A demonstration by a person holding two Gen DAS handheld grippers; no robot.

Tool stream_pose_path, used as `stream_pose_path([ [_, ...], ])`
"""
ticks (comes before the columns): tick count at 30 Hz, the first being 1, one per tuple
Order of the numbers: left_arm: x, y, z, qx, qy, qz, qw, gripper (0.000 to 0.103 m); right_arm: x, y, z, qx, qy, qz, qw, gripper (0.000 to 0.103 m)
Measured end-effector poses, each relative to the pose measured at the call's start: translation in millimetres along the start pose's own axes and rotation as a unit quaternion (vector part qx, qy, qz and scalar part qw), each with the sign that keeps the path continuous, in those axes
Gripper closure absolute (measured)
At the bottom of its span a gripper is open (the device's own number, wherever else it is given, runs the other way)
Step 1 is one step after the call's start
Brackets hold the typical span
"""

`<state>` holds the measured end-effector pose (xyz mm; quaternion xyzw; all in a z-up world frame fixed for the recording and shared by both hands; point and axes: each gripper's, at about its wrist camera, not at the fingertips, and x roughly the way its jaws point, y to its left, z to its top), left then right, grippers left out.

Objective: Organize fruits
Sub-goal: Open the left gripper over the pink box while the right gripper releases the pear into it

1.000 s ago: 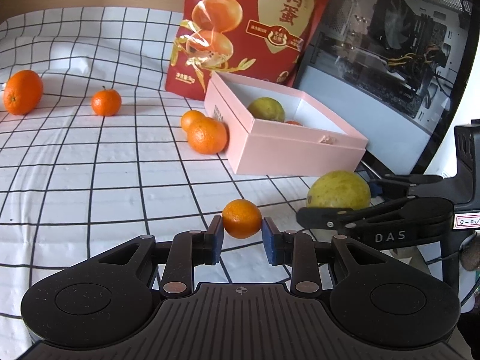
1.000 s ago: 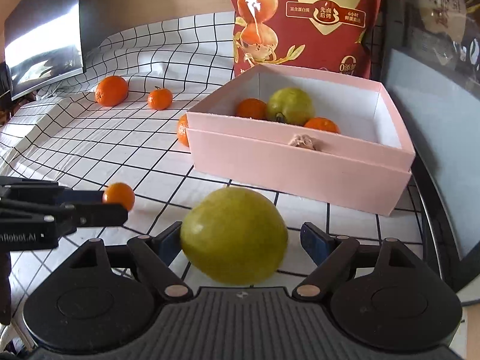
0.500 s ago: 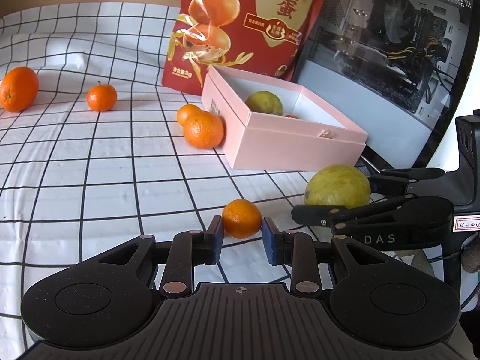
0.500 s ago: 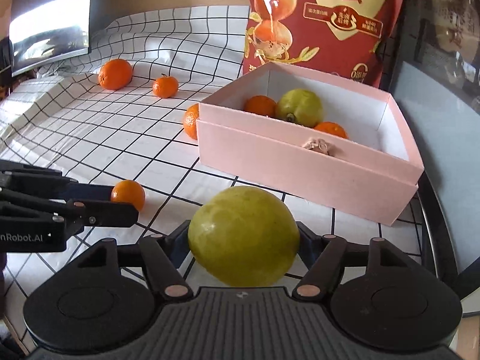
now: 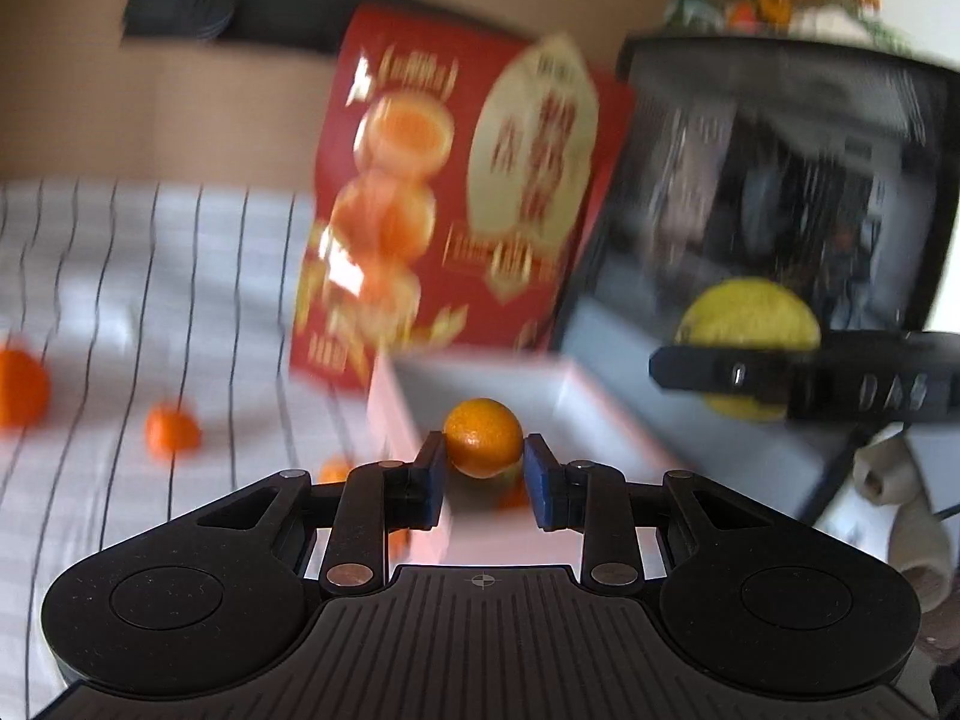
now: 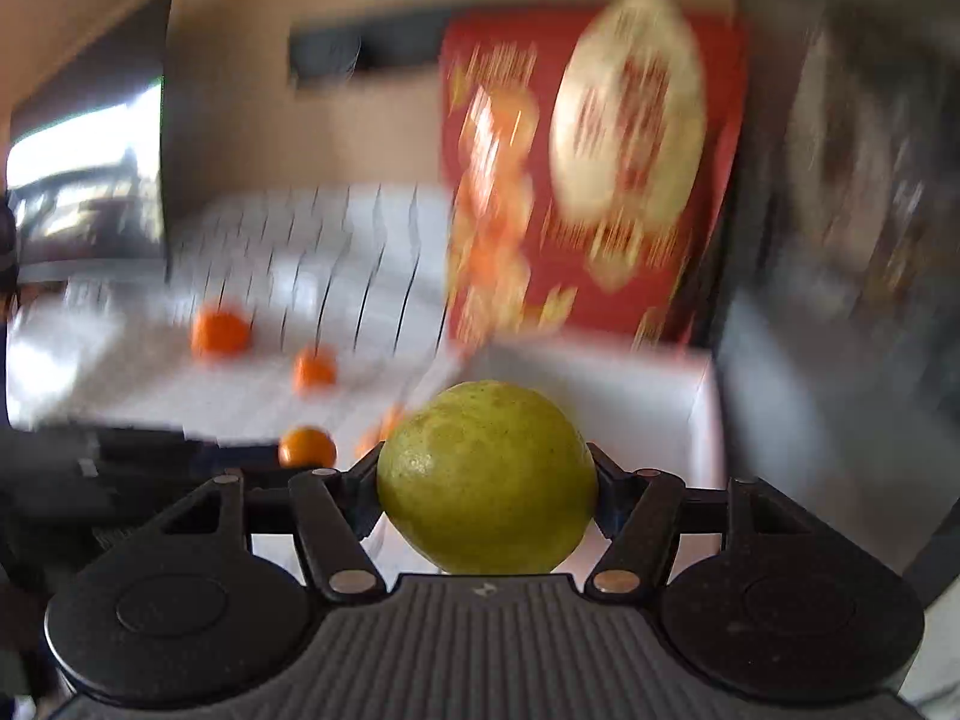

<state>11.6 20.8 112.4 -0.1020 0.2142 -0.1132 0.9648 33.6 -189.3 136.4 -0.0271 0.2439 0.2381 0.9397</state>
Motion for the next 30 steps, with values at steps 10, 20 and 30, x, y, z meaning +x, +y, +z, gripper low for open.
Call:
stream_pose_path([
  [10,79,-14,60,-0.006,0.019,-0.009,0.9998,0.071,15,-13,134,0.02,-0.048,-0.098,0.994,0.038],
  [20,135,-16,5,0.009,0.153,-0.038,0.9874,0.07,59,-49,108,0.089,0.03,-0.082,0.992,0.038],
  [30,126,2,-1,-0.022,0.136,-0.052,0.989,0.069,87,-48,83,0.081,0.073,-0.075,0.991,0.038],
])
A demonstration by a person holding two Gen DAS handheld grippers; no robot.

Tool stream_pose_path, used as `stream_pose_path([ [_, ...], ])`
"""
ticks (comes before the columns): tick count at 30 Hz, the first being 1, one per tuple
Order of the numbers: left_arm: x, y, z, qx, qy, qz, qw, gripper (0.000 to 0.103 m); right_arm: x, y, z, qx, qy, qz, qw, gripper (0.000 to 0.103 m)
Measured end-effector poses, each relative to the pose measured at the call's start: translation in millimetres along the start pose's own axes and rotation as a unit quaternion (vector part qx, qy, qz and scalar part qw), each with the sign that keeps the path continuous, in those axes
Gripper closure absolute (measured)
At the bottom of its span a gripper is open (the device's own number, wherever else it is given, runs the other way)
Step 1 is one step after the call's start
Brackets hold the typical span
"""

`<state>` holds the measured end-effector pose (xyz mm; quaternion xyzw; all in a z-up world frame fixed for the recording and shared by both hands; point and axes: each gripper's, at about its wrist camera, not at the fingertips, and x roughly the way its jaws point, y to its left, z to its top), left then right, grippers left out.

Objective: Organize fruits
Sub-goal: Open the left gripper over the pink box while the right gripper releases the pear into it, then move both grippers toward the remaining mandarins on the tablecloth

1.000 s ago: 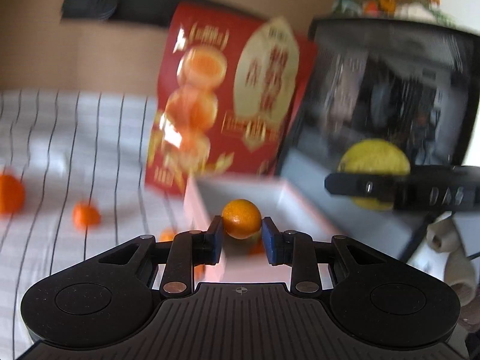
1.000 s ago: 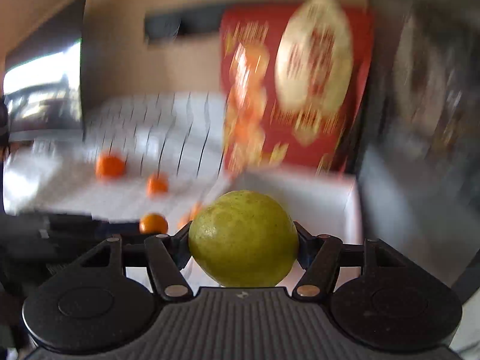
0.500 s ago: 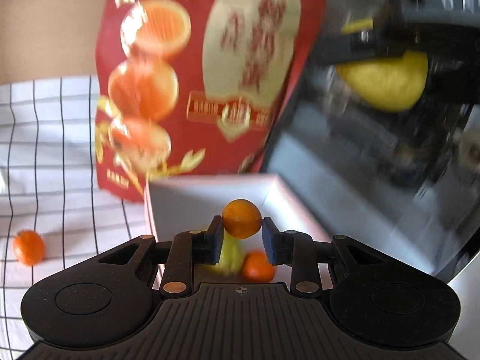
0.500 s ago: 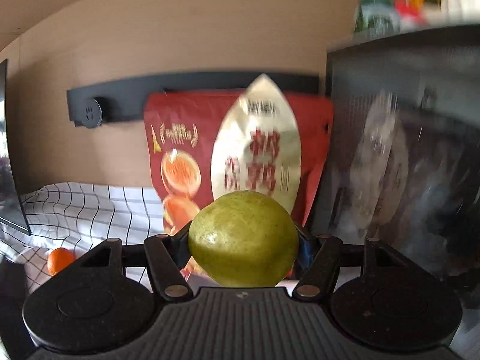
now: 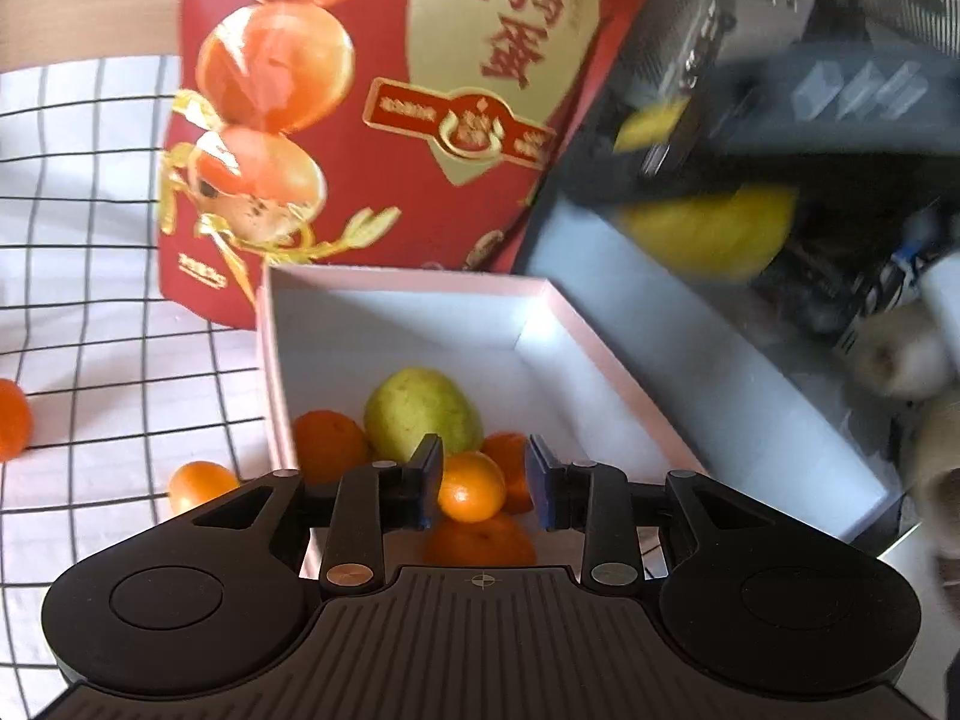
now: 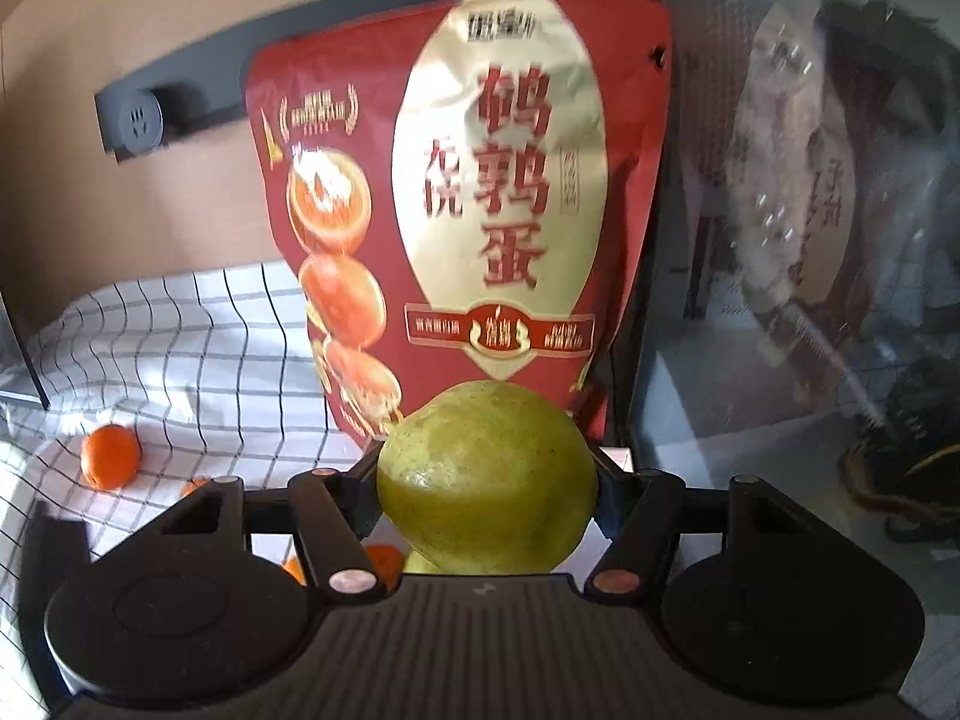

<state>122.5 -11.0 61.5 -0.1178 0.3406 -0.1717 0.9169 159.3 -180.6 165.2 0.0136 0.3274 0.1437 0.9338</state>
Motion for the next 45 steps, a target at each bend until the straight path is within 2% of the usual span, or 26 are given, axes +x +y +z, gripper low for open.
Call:
stream_pose_path([
  [3,-16,6,1,0.007,-0.022,0.024,0.9995,0.069,20,1,-6,0.005,0.015,-0.014,1.0,0.038],
  [7,-45,31,3,-0.018,-0.056,0.045,0.9973,0.069,66,-2,-15,0.034,0.057,-0.032,0.997,0.038],
  [13,-68,75,-3,-0.047,-0.071,0.12,0.9891,0.069,124,-2,-29,0.081,0.122,-0.045,0.988,0.038],
  [18,-68,111,-16,-0.082,-0.06,0.146,0.9841,0.069,134,-3,-28,0.091,0.123,-0.064,0.986,0.037],
  [22,-65,131,-24,-0.103,-0.055,0.161,0.9801,0.069,129,-2,-29,0.085,0.132,-0.051,0.986,0.035],
  [26,-70,142,-30,-0.129,-0.076,0.179,0.9724,0.069,110,-3,-25,0.076,0.12,-0.017,0.99,0.035],
  [28,-73,147,-30,-0.143,-0.089,0.191,0.967,0.069,95,4,-22,0.059,0.099,-0.01,0.993,0.035],
  [30,-76,152,-33,-0.154,-0.1,0.201,0.9623,0.069,74,20,-18,0.011,0.063,-0.002,0.998,0.035],
  [33,-79,155,-39,-0.16,-0.103,0.202,0.9606,0.069,51,51,-22,-0.067,0.03,0.026,0.997,0.035],
  [35,-83,155,-47,-0.162,-0.11,0.196,0.9608,0.069,42,72,-30,-0.103,0.032,0.057,0.993,0.035],
  [36,-88,155,-52,-0.168,-0.124,0.197,0.958,0.069,40,83,-35,-0.116,0.035,0.068,0.99,0.035],
  [40,-110,164,-72,-0.208,-0.188,0.208,0.9371,0.069,44,128,-59,-0.166,0.056,0.096,0.98,0.038],
  [42,-117,172,-75,-0.221,-0.201,0.218,0.9292,0.069,50,152,-71,-0.199,0.068,0.085,0.974,0.043],
  [45,-123,182,-77,-0.241,-0.209,0.214,0.923,0.069,65,174,-85,-0.231,0.077,0.055,0.968,0.049],
])
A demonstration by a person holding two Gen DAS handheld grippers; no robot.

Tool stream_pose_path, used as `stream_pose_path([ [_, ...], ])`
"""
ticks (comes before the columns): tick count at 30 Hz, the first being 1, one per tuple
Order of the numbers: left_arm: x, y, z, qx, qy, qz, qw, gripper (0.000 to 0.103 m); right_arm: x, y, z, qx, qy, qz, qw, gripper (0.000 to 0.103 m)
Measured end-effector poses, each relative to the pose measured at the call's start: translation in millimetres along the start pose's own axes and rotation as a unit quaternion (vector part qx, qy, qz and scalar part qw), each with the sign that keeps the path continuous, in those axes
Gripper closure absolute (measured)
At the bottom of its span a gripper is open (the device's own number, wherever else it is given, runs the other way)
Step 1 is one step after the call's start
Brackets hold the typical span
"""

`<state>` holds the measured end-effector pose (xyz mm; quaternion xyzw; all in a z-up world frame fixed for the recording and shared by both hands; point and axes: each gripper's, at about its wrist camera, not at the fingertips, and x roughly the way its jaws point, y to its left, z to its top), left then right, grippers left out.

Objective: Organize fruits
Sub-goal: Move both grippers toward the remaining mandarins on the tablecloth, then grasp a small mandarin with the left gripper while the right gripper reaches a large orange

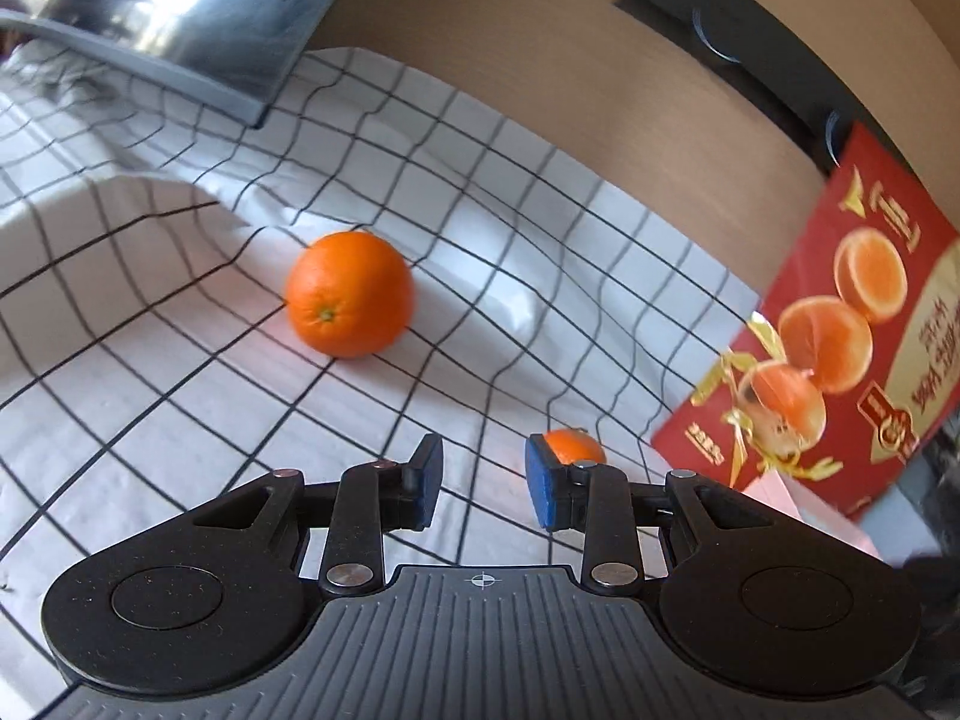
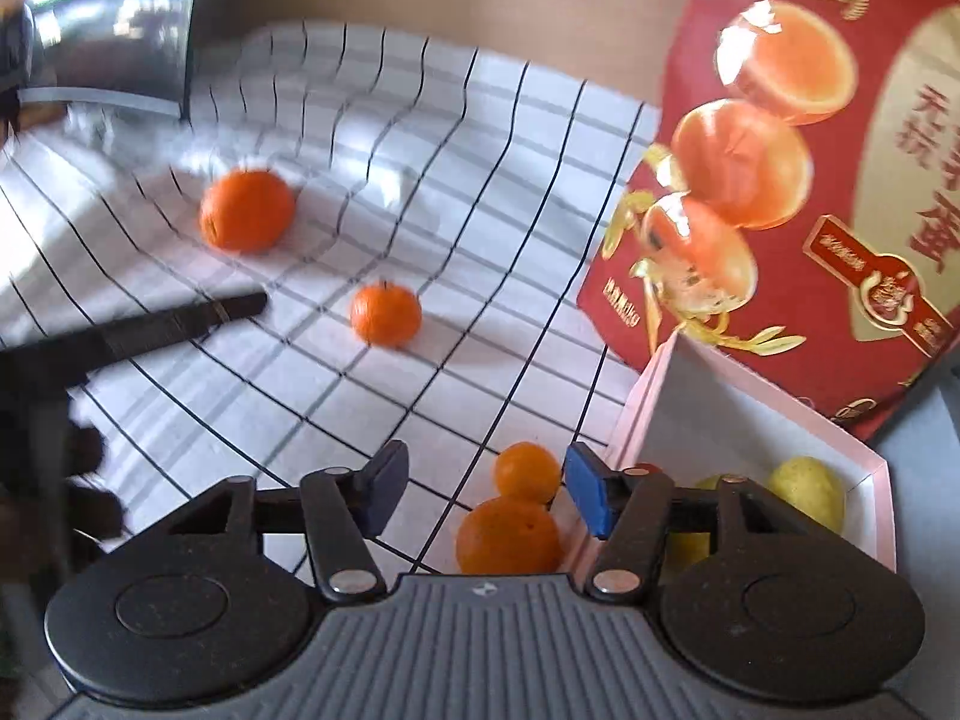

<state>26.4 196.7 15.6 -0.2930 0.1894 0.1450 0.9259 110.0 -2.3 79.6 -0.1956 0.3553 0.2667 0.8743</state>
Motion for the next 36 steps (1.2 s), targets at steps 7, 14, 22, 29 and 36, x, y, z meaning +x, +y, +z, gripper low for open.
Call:
stream_pose_path([
  [7,1,-4,-3,0.017,0.003,-0.004,0.9998,0.069,21,14,-15,-0.015,0.015,-0.023,1.0,0.055],
  [14,-1,-7,-6,0.031,-0.002,-0.009,0.9995,0.069,-14,11,-22,-0.004,0.004,0.081,0.997,0.055],
  [22,1,-5,-7,0.028,0.005,-0.009,0.9995,0.069,-5,5,-32,0.0,-0.003,0.05,0.999,0.043],
  [29,3,-6,-8,0.03,0.011,-0.009,0.9994,0.069,3,19,-33,-0.002,0.006,0.062,0.998,0.043],
  [36,3,-7,-9,0.033,0.013,-0.01,0.9993,0.069,1,28,-39,0.007,0.002,0.081,0.997,0.062],
])
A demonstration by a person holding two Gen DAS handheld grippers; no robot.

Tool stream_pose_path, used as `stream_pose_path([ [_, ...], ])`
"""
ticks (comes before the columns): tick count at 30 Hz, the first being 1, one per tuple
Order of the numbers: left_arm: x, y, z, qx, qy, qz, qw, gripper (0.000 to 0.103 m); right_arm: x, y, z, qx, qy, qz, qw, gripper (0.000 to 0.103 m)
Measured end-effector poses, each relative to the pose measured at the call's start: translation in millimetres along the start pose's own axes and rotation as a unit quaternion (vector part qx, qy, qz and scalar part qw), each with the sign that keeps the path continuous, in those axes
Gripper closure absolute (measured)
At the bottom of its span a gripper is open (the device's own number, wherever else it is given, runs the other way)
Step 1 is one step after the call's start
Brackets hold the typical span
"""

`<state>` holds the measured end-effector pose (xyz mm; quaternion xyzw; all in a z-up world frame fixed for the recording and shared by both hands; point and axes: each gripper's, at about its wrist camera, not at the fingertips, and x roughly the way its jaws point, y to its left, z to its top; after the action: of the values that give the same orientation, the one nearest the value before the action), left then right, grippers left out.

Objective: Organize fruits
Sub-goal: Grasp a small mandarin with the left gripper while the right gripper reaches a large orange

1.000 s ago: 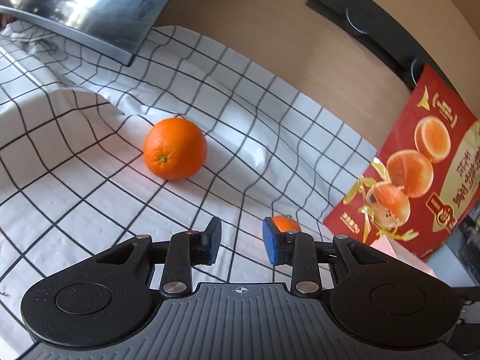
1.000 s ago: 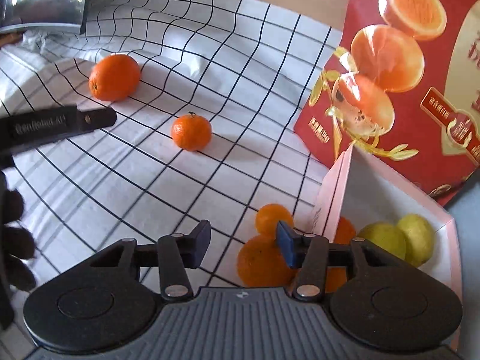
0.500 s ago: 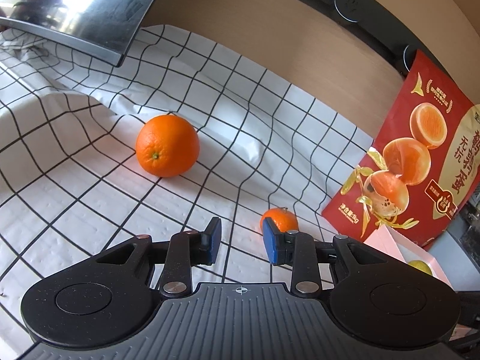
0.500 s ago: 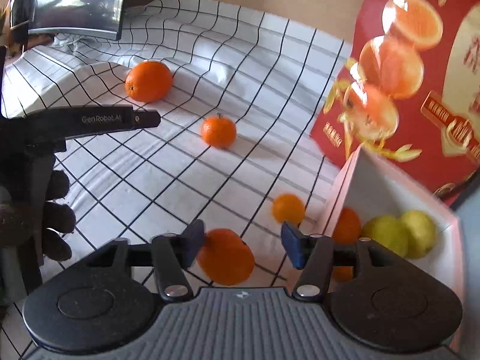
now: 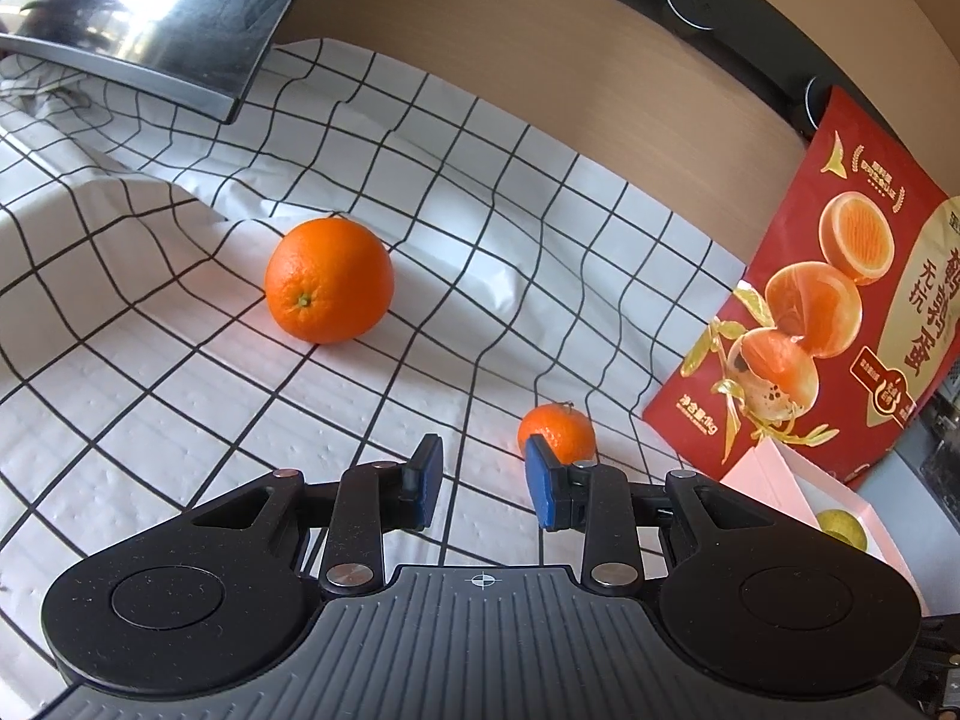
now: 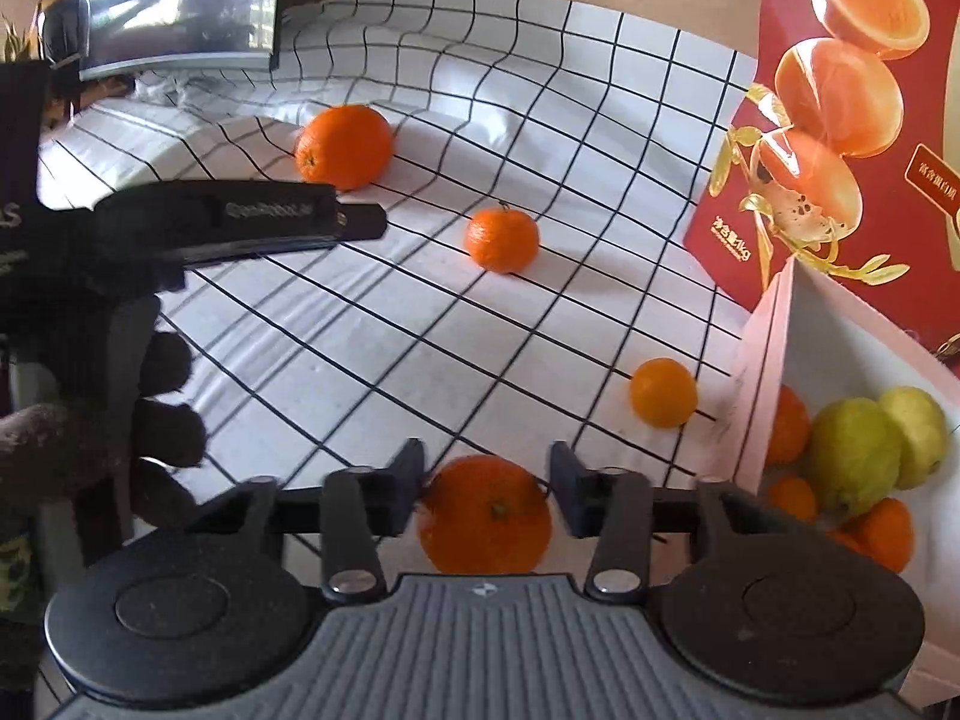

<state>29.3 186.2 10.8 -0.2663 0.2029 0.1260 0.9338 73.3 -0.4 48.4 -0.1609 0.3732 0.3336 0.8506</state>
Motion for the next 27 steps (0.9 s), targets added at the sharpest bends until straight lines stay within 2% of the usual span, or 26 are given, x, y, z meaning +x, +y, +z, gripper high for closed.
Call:
stream_pose_path([
  [5,1,-1,0,-0.002,0.002,-0.009,1.0,0.069,-8,-2,-7,0.0,-0.008,0.005,1.0,0.063],
  [8,10,-2,8,-0.021,0.022,-0.044,0.9986,0.069,-20,-10,-13,0.021,-0.009,0.019,1.0,0.064],
  [11,19,-18,23,0.004,0.033,-0.061,0.9976,0.069,-42,-20,-22,0.019,-0.014,0.019,1.0,0.075],
  [12,22,-25,29,0.015,0.036,-0.057,0.9976,0.069,-49,-22,-24,0.014,-0.019,0.014,1.0,0.081],
  [16,45,-51,45,0.053,0.07,-0.033,0.9956,0.069,-65,-32,-35,0.006,-0.022,0.002,1.0,0.082],
  [19,64,-68,39,0.1,0.095,-0.002,0.9905,0.069,-66,-37,-42,0.007,-0.023,0.002,1.0,0.082],
  [22,78,-79,28,0.145,0.097,0.033,0.9842,0.066,-62,-38,-46,0.009,-0.022,0.01,1.0,0.081],
  [23,78,-83,25,0.161,0.085,0.045,0.9823,0.064,-61,-37,-48,0.009,-0.022,0.011,1.0,0.08],
  [27,82,-88,19,0.191,0.078,0.068,0.9761,0.057,-58,-36,-59,0.01,-0.023,0.011,1.0,0.062],
])
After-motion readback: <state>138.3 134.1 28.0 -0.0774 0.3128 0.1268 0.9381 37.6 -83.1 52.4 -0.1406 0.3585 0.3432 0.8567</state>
